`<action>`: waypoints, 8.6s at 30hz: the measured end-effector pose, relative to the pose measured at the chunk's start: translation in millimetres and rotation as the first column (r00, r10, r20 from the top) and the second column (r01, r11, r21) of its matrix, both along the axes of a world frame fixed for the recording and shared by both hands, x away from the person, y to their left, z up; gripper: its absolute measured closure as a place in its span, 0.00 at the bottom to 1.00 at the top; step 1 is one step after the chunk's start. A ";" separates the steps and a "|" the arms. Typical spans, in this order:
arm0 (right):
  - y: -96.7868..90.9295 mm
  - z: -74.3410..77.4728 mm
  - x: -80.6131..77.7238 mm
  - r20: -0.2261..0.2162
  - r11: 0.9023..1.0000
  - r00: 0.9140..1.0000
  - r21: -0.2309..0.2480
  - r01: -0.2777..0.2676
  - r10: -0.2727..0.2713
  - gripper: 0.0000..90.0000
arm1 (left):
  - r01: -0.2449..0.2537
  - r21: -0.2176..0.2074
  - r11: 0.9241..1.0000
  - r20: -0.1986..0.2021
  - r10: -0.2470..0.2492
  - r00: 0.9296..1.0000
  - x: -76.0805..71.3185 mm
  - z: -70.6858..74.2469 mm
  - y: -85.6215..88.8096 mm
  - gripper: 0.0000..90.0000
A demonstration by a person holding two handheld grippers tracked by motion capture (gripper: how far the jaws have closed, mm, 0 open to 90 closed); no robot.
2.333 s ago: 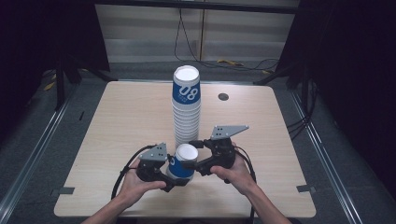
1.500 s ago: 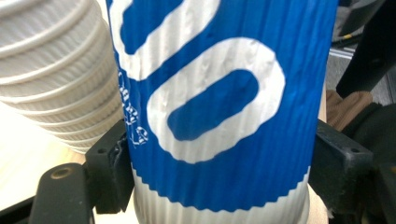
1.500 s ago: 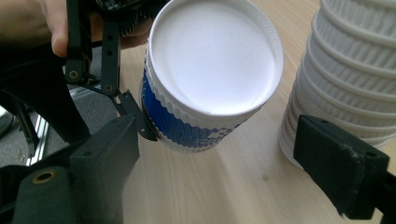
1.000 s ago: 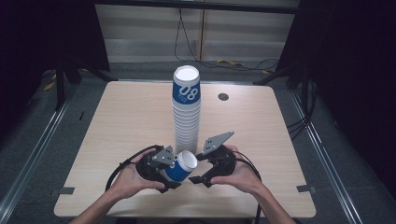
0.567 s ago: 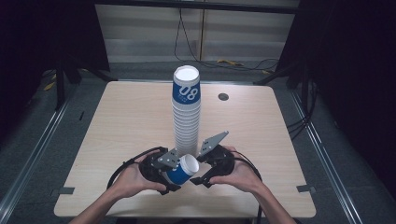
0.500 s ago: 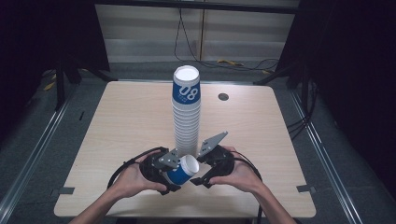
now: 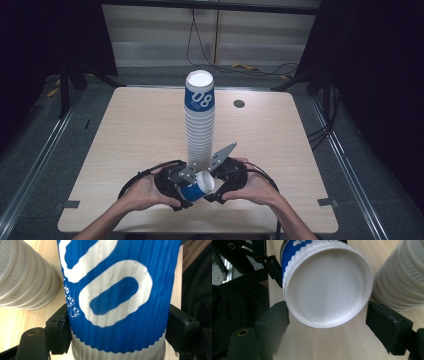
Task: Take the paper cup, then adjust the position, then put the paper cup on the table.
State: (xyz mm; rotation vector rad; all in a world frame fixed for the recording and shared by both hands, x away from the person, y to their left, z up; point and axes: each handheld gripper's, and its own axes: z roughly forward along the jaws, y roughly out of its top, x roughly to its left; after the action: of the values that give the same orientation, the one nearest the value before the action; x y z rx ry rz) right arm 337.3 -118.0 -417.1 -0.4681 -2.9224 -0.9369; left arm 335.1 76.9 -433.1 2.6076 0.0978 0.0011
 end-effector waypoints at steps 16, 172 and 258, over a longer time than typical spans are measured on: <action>9.5 3.2 1.4 -0.046 0.997 0.996 -0.004 -0.073 0.073 0.26 | 0.041 0.052 0.998 0.021 -0.042 0.999 -7.1 2.9 -7.1 0.23; -45.5 -17.6 -11.6 0.009 0.789 0.996 0.611 0.066 -0.091 0.33 | -0.142 -0.685 0.715 -0.160 0.043 0.986 16.7 2.6 50.0 0.17; -98.8 -27.3 -16.1 0.005 0.803 0.909 0.471 0.365 -0.416 0.20 | -0.356 -0.414 0.837 -0.081 0.356 0.931 35.5 38.7 120.2 0.21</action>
State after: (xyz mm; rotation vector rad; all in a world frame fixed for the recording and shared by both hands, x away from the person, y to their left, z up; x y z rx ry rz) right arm 321.2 -216.8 -444.4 -1.0326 -2.5834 -1.7015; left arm 370.6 197.1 -394.4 2.1178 0.5267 0.1018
